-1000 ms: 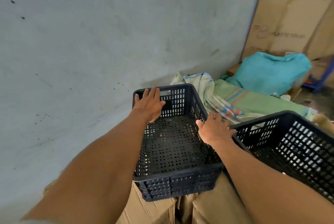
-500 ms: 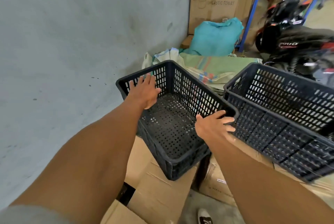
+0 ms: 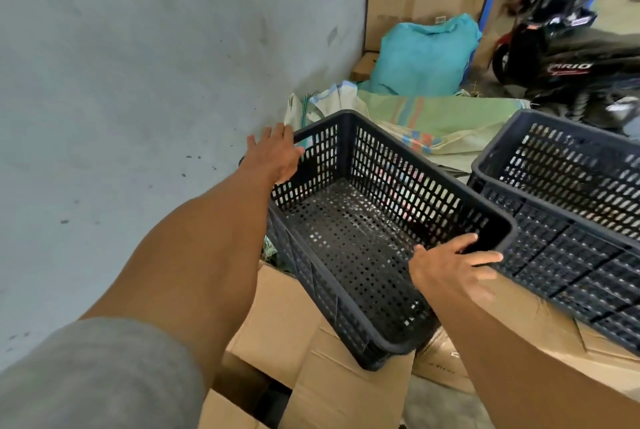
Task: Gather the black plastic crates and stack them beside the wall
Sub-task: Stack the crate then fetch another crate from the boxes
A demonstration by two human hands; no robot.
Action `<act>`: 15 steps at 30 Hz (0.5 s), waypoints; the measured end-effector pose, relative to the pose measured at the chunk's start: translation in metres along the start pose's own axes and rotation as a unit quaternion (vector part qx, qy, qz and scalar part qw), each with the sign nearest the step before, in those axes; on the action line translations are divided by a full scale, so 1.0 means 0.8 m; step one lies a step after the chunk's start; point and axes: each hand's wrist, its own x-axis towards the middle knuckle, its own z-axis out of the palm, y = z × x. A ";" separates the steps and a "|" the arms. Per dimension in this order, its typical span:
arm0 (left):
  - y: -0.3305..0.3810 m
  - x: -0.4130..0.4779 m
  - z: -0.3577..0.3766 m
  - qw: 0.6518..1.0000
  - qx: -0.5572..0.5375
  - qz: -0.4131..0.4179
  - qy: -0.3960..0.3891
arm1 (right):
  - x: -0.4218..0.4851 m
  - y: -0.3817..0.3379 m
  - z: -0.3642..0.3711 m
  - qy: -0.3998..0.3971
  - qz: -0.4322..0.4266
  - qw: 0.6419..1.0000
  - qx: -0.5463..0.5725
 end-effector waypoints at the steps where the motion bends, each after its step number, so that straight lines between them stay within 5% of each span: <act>1: -0.005 0.010 0.003 1.000 -0.001 0.002 -0.001 | 0.003 -0.002 0.007 0.015 0.006 1.000 -0.006; 15: -0.048 0.083 0.100 0.992 0.011 -0.087 -0.089 | 0.006 -0.025 0.028 0.065 0.000 0.990 -0.124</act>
